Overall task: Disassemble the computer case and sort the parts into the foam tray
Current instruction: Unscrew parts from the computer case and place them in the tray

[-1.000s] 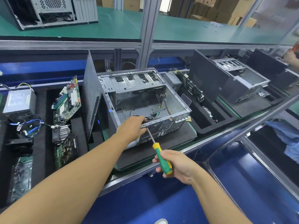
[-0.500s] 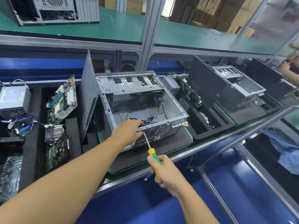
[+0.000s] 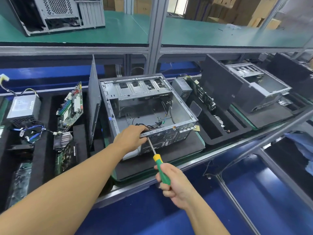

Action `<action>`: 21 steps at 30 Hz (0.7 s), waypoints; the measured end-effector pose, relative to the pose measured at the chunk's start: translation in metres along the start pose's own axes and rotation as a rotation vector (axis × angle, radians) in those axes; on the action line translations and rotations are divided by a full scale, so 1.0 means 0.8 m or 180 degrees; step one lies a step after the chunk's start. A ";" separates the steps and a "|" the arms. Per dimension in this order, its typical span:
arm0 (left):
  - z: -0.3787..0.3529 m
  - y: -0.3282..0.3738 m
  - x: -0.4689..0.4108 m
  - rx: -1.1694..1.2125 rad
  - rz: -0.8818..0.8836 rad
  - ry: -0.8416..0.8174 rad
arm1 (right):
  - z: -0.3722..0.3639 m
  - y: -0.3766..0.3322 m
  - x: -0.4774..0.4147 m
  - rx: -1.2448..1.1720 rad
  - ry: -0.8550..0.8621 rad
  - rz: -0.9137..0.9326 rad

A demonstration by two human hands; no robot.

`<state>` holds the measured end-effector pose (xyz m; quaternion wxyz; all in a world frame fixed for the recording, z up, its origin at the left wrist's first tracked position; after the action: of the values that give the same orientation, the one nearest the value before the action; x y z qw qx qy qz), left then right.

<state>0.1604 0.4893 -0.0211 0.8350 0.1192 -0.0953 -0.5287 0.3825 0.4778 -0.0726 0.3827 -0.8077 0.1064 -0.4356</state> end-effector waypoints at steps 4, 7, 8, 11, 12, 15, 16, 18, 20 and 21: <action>0.000 0.000 -0.001 0.0063 0.0023 0.0044 | -0.005 -0.065 0.029 0.3658 0.1236 0.1868; 0.001 0.001 0.000 0.0072 0.0022 0.0039 | -0.009 -0.068 0.033 0.3721 0.1209 0.2225; 0.002 0.002 0.001 0.0086 0.0018 0.0050 | 0.000 -0.068 0.026 0.2982 0.0982 0.1997; 0.006 0.005 0.004 0.0060 0.0034 0.0064 | 0.012 -0.026 -0.006 -0.0567 0.0058 0.0035; 0.006 0.005 0.005 0.0037 0.0048 0.0055 | 0.005 -0.015 -0.006 -0.1268 -0.0183 -0.0456; 0.007 0.007 0.005 0.0008 0.0081 0.0044 | -0.009 -0.007 -0.006 -0.1837 -0.0481 -0.0874; 0.008 0.007 0.005 -0.0004 0.0089 0.0051 | -0.011 -0.008 -0.007 -0.1804 -0.0523 -0.0835; 0.008 0.007 0.006 -0.0012 0.0085 0.0066 | -0.010 -0.013 -0.009 -0.1339 -0.0495 -0.0531; 0.008 0.007 0.007 -0.0010 0.0101 0.0087 | 0.003 -0.030 -0.010 0.0120 -0.0136 0.0283; 0.008 0.007 0.007 -0.0007 0.0120 0.0092 | 0.007 -0.045 -0.002 0.1307 0.0164 0.0861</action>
<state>0.1659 0.4856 -0.0128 0.8462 0.1241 -0.0848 -0.5112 0.3801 0.5061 -0.0500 0.5909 -0.6800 0.1325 -0.4135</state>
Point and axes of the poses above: each hand's wrist, its own x-axis away from the middle knuckle, its own z-axis out of the back of the hand, y = z × x, the point moved 9 cm from there along -x, towards the middle knuckle, and after that the axes turned 11 degrees about -x, right-handed, at the moved point
